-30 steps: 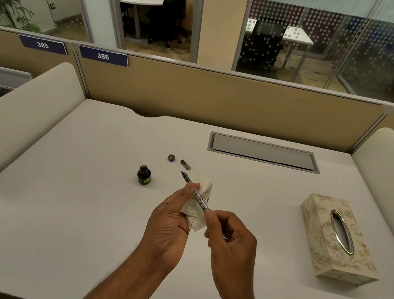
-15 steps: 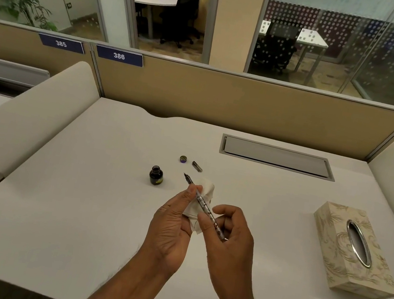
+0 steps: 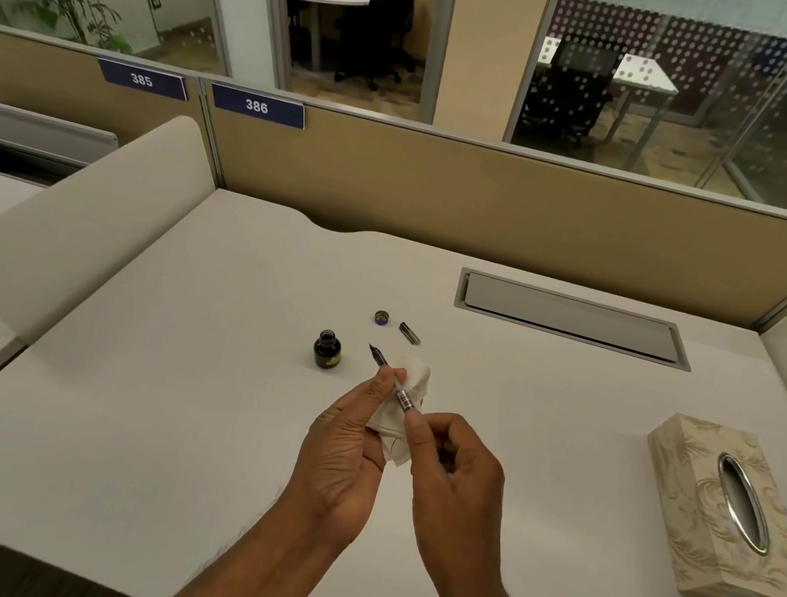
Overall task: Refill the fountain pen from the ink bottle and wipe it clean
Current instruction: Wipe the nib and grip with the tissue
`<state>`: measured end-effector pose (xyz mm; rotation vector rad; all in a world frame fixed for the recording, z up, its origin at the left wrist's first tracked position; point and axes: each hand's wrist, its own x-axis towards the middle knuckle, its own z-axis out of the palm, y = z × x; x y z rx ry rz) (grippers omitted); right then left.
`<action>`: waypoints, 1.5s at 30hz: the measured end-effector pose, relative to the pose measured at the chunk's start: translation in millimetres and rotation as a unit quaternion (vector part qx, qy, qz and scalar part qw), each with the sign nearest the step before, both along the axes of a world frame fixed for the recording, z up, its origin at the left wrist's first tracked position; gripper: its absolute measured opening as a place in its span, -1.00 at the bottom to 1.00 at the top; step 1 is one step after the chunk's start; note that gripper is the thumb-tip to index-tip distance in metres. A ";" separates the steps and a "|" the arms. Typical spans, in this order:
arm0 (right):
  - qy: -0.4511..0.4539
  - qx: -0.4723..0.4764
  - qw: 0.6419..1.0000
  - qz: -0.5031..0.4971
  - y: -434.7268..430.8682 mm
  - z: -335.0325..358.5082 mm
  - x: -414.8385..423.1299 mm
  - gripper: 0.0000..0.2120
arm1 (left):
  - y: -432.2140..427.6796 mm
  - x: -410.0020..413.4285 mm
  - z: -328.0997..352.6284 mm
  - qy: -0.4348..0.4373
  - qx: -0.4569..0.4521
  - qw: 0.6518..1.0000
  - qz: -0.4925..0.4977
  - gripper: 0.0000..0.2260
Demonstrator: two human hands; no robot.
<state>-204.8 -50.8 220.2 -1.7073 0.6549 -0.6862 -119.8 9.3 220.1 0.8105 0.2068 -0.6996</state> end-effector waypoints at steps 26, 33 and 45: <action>0.016 -0.030 0.999 -0.004 -7.3 -3.2 16.7 -0.91 | -1.4 2.7 4.2 -0.004 0.025 1.000 -0.008 -0.75; 0.014 -0.030 0.999 -0.014 -8.2 -2.6 20.8 -0.82 | -3.8 3.5 3.0 0.006 0.024 1.000 -0.001 -0.77; 0.025 -0.029 0.999 0.000 -13.5 -4.7 20.2 -0.92 | -6.0 4.3 1.6 -0.004 0.033 0.999 0.002 -0.78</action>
